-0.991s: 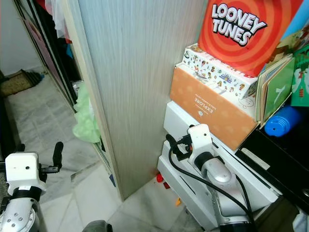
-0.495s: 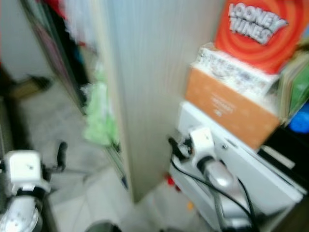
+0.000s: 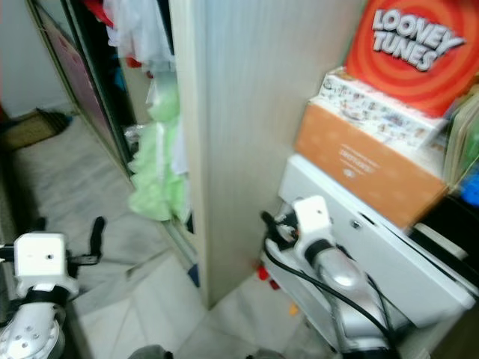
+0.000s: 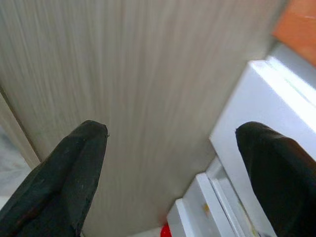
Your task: Clean up the room
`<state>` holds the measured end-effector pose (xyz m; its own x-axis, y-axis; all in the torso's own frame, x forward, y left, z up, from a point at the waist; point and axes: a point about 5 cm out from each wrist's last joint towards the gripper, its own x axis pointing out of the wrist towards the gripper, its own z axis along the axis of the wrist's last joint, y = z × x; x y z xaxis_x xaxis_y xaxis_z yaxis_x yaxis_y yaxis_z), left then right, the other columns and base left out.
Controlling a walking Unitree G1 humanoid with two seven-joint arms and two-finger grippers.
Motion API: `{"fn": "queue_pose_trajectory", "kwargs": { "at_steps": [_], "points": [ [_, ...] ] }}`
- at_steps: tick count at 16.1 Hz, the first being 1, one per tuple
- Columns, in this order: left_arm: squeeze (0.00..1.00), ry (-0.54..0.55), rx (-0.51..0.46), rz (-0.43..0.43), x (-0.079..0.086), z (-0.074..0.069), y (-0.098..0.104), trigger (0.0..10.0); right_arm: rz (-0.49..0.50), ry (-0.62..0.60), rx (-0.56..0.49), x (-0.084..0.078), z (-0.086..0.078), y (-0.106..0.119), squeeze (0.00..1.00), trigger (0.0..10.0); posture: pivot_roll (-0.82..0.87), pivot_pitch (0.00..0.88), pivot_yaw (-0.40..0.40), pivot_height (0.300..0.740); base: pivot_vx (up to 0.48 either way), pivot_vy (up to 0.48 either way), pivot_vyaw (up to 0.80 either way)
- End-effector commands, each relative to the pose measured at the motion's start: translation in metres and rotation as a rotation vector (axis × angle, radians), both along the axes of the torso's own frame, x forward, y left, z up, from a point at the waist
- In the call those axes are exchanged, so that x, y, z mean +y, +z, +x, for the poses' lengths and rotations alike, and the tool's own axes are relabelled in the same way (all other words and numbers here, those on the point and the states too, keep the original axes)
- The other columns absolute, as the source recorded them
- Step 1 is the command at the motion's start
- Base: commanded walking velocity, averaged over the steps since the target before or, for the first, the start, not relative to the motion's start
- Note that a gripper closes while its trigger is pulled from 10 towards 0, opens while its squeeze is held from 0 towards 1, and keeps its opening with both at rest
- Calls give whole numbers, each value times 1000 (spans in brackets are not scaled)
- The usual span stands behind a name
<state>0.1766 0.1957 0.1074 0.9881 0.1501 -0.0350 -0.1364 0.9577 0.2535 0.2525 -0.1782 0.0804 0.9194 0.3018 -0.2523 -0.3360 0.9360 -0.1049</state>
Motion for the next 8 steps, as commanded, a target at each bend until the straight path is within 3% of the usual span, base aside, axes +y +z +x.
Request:
{"fn": "queue_pose_trajectory", "kwargs": {
  "at_steps": [1,6,8],
  "points": [
    [0,0,6,11,1,-2,0,10000,6,1,-33,1,2,7,0,10000,-6,0,-40,740,0,0,800],
    [0,-47,8,38,-3,0,0,10000,-27,-28,-6,-7,-2,4,0,10000,-10,0,-39,740,0,0,800],
    [0,-82,32,24,-3,-14,-1,10000,1,-66,40,-18,-25,4,0,10000,-9,0,-46,740,0,0,800]
  ]
}}
